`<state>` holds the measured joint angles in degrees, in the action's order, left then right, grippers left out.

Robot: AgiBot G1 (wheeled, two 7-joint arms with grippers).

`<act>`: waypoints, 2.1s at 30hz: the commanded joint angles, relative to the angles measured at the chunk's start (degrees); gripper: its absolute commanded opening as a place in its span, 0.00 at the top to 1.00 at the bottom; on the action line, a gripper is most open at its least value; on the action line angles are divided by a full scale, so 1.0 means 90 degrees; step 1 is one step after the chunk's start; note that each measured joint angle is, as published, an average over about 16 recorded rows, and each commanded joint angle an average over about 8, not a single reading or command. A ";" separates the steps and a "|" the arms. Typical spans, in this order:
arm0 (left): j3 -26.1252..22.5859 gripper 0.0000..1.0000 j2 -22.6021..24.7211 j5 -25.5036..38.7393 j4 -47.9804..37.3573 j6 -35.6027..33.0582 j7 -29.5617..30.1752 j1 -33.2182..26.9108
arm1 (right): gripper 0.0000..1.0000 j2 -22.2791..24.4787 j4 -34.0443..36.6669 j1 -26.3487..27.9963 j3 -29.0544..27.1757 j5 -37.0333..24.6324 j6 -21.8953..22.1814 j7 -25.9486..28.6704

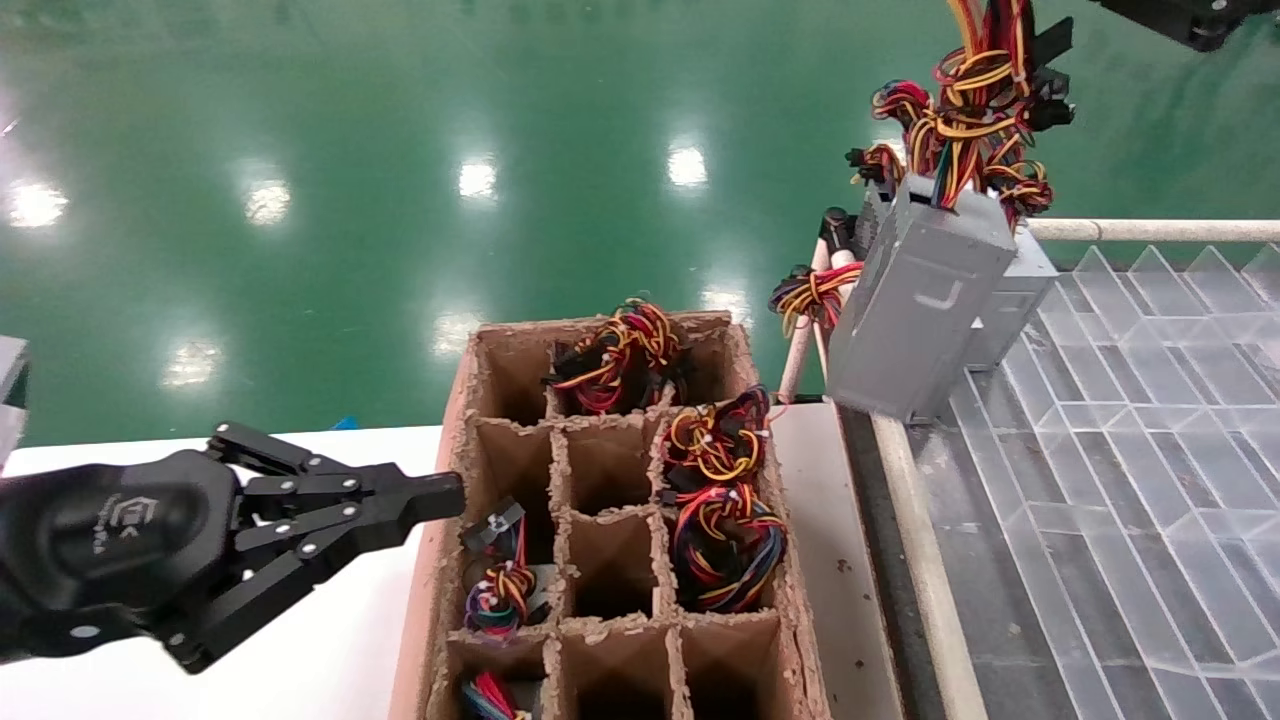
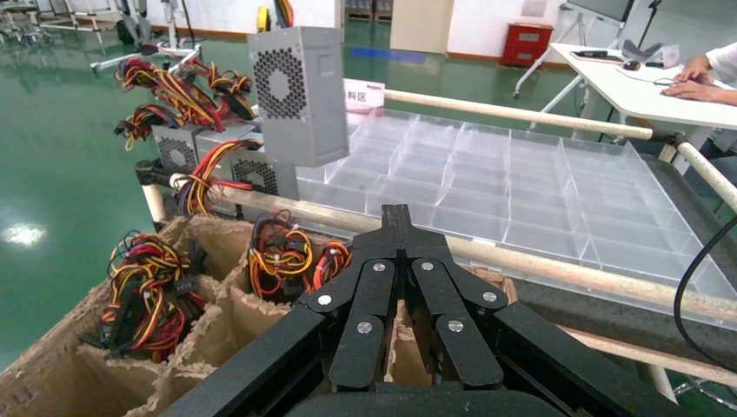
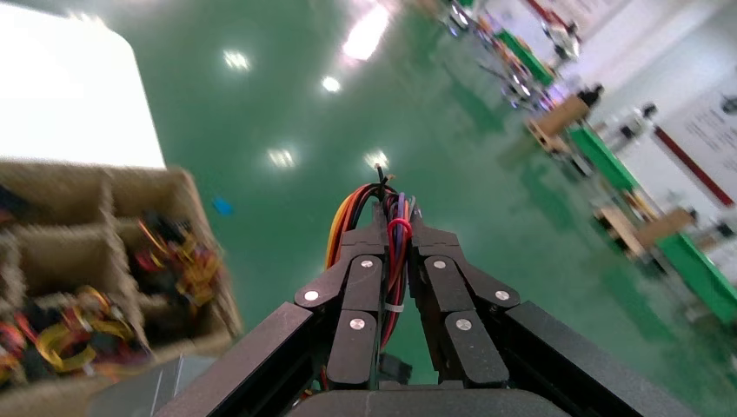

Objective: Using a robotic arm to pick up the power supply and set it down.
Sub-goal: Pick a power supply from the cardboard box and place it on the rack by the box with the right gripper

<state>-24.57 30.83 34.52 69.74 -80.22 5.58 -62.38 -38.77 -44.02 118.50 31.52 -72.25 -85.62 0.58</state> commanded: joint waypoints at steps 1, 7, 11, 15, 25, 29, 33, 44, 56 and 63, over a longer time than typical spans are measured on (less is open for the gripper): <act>0.0000 1.00 0.0000 0.0000 0.0000 0.0000 0.0000 0.0000 | 1.00 0.0040 0.0182 0.0102 0.0042 -0.0162 0.0017 -0.0118; 0.0000 1.00 0.0000 0.0000 0.0000 0.0000 0.0000 0.0000 | 1.00 0.0113 0.0751 0.0169 0.0154 -0.0466 0.0064 -0.0351; 0.0000 1.00 0.0000 0.0000 0.0000 0.0000 0.0000 0.0000 | 1.00 0.0148 0.1097 0.0165 0.0191 -0.0562 0.0095 -0.0481; 0.0000 1.00 0.0000 0.0000 0.0000 0.0000 0.0000 0.0000 | 1.00 0.0230 0.1348 0.0205 0.0171 -0.0586 0.0131 -0.0607; 0.0000 1.00 0.0000 0.0000 0.0000 0.0000 0.0000 0.0000 | 1.00 0.0345 0.1825 0.0425 0.0056 -0.0521 0.0182 -0.0959; 0.0000 1.00 0.0000 0.0000 0.0000 0.0000 0.0000 0.0000 | 1.00 0.0368 0.1908 0.0557 0.0048 -0.0548 0.0167 -0.1064; 0.0000 1.00 0.0000 0.0000 0.0000 0.0000 0.0000 0.0000 | 1.00 0.0405 0.1928 0.0718 0.0107 -0.0703 0.0174 -0.1138; 0.0000 1.00 0.0000 0.0000 0.0000 0.0000 0.0000 0.0000 | 1.00 0.0591 0.1562 0.0923 0.0548 -0.1679 0.0570 -0.1359; 0.0000 1.00 0.0000 0.0000 0.0000 0.0000 0.0000 0.0000 | 1.00 0.0796 -0.0088 0.0390 0.0790 -0.2254 0.1356 -0.1010; 0.0000 1.00 0.0000 0.0000 0.0000 0.0000 0.0000 0.0000 | 1.00 0.1132 -0.1209 -0.0043 0.0851 -0.2489 0.1745 -0.0387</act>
<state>-24.57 30.83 34.52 69.74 -80.22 5.58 -62.38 -28.50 -54.66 118.25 39.03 -94.09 -70.47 -2.75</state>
